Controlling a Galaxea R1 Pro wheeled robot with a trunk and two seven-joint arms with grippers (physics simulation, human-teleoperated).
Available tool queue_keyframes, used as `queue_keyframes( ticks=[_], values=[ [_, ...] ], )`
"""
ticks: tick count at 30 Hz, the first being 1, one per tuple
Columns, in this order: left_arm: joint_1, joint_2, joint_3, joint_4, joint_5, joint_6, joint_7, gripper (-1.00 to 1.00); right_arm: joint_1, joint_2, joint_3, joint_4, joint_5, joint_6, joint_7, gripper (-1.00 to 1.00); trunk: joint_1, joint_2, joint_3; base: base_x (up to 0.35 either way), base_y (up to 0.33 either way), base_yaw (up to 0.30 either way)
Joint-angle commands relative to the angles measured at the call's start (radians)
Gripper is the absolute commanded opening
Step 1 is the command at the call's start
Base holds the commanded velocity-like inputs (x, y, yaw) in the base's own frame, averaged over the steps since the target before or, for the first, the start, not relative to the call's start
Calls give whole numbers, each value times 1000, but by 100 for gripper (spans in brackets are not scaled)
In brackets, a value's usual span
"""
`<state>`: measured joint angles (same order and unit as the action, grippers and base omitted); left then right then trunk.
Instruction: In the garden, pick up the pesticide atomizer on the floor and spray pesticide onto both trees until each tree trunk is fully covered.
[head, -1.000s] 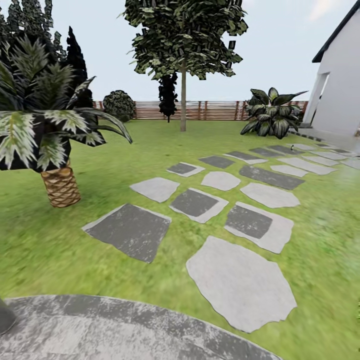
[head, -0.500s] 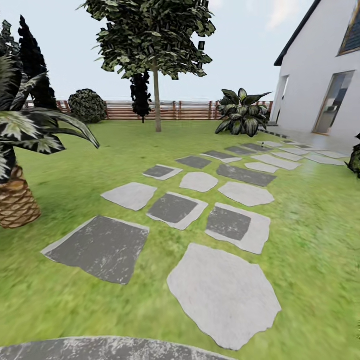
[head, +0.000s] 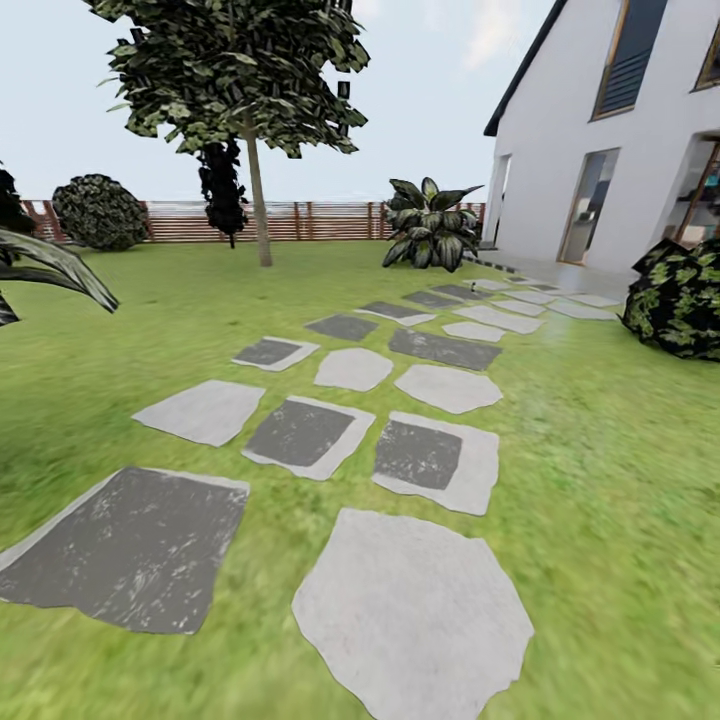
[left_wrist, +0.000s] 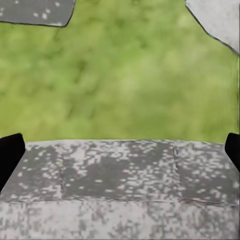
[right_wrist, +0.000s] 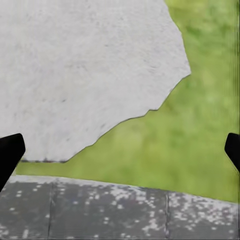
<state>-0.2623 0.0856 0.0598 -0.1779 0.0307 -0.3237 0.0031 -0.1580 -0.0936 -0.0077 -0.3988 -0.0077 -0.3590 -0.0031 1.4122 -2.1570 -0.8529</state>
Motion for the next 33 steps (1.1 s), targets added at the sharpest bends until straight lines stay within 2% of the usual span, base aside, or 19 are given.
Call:
queue_keyframes(
  ticks=[1,13,33],
  values=[
    [0,0,0,0,0,0,0,100,0,0,0,0,0,0,0,100,0,0,0,337,0,-300],
    [0,4,0,0,0,0,1,100,0,0,1,-2,0,0,1,100,0,0,0,338,0,-278],
    [0,8,0,0,14,0,0,100,0,2,8,3,5,-9,0,100,0,0,0,338,0,-13]
  ],
)
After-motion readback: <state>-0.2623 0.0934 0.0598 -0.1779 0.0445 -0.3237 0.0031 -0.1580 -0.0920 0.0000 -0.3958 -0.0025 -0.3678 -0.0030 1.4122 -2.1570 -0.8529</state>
